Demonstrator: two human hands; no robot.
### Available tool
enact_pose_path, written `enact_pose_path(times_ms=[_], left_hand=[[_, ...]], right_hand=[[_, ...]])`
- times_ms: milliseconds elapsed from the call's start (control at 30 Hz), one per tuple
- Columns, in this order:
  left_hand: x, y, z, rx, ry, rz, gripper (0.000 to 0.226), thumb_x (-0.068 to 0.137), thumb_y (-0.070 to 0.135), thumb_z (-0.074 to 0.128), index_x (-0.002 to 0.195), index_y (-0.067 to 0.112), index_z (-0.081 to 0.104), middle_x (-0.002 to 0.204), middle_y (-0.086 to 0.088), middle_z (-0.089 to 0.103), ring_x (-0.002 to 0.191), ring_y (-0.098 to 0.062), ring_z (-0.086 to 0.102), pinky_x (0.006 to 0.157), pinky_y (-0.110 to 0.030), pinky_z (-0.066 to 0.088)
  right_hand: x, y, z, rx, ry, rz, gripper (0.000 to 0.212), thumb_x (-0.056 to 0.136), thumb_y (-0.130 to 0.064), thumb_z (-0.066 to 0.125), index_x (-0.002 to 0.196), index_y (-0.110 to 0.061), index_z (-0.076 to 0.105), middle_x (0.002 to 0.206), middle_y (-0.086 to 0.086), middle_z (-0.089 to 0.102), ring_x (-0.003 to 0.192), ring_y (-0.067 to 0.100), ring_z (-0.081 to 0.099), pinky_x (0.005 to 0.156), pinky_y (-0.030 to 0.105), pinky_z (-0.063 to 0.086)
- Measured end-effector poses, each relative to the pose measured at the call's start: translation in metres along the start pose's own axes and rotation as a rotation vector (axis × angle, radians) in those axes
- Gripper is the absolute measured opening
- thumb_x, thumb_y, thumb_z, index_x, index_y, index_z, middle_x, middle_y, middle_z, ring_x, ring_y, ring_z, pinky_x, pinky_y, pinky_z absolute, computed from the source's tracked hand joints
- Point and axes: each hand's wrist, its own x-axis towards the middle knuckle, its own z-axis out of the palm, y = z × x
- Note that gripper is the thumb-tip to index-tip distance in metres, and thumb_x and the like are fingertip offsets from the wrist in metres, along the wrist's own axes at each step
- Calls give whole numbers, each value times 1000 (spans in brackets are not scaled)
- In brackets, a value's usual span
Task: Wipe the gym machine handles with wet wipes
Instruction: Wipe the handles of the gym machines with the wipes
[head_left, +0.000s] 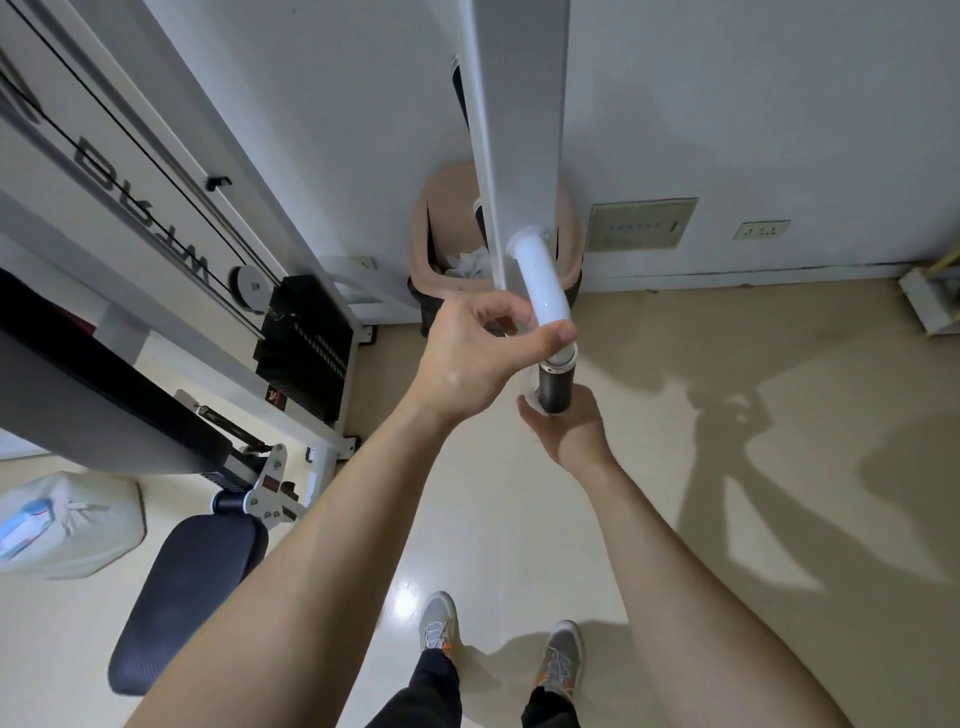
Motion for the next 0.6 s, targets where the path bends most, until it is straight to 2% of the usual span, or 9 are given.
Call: enact_pose_path(times_ms=[67, 167, 200, 267, 333, 367, 500, 600], left_hand=[[1, -2, -2, -19, 16, -1, 36, 70, 47, 85, 76, 12, 76, 78, -29, 66, 64, -20, 49, 62, -34, 37], [0, -6, -3, -57, 20, 0, 42, 68, 48, 86, 76, 8, 75, 81, -31, 67, 65, -22, 52, 64, -36, 39], [-1, -7, -2, -68, 23, 3, 43, 67, 48, 86, 76, 7, 75, 81, -30, 67, 66, -22, 53, 65, -36, 40], [-2, -9, -1, -73, 33, -4, 43, 66, 47, 86, 76, 7, 75, 81, -29, 68, 66, -23, 55, 65, -36, 42], [-2, -10, 0, -73, 25, -11, 43, 66, 47, 87, 76, 7, 75, 83, -30, 68, 68, -24, 56, 66, -37, 43], [-1, -10, -1, -78, 22, -8, 43, 66, 46, 87, 76, 6, 74, 84, -28, 69, 69, -24, 58, 67, -38, 44], [1, -11, -5, -60, -23, -1, 44, 69, 44, 87, 76, 3, 73, 85, -26, 69, 71, -25, 57, 70, -38, 43], [2, -12, -5, -78, -35, -1, 43, 69, 42, 87, 75, 2, 73, 84, -26, 69, 72, -25, 59, 71, -38, 46]], right_hand=[[2, -4, -2, -70, -69, 2, 25, 78, -30, 76, 71, -13, 59, 63, 4, 61, 58, 25, 57, 58, 45, 52], [-2, -27, -5, -77, -97, -72, 24, 81, -19, 77, 66, -20, 59, 57, -7, 60, 56, 21, 59, 57, 46, 56], [-3, -37, -5, -39, -91, -112, 24, 82, -16, 77, 66, -22, 59, 54, -10, 59, 53, 17, 58, 51, 41, 55], [-4, -59, -6, 59, -103, -198, 27, 85, -6, 74, 70, -25, 61, 48, -15, 57, 43, 3, 51, 42, 22, 41], [-1, -61, -7, 119, -103, -219, 30, 86, 0, 72, 73, -24, 61, 46, -17, 56, 39, 0, 47, 39, 16, 35], [1, -53, -7, 113, -105, -198, 31, 86, 1, 72, 72, -23, 60, 47, -16, 56, 41, 0, 48, 39, 17, 37], [7, 3, -5, 2, -165, -5, 29, 84, -11, 78, 66, -23, 59, 56, -10, 60, 58, 22, 57, 55, 33, 52], [7, 10, -4, -50, -220, 34, 28, 82, -19, 80, 63, -24, 60, 59, -3, 59, 56, 21, 57, 58, 43, 53]])
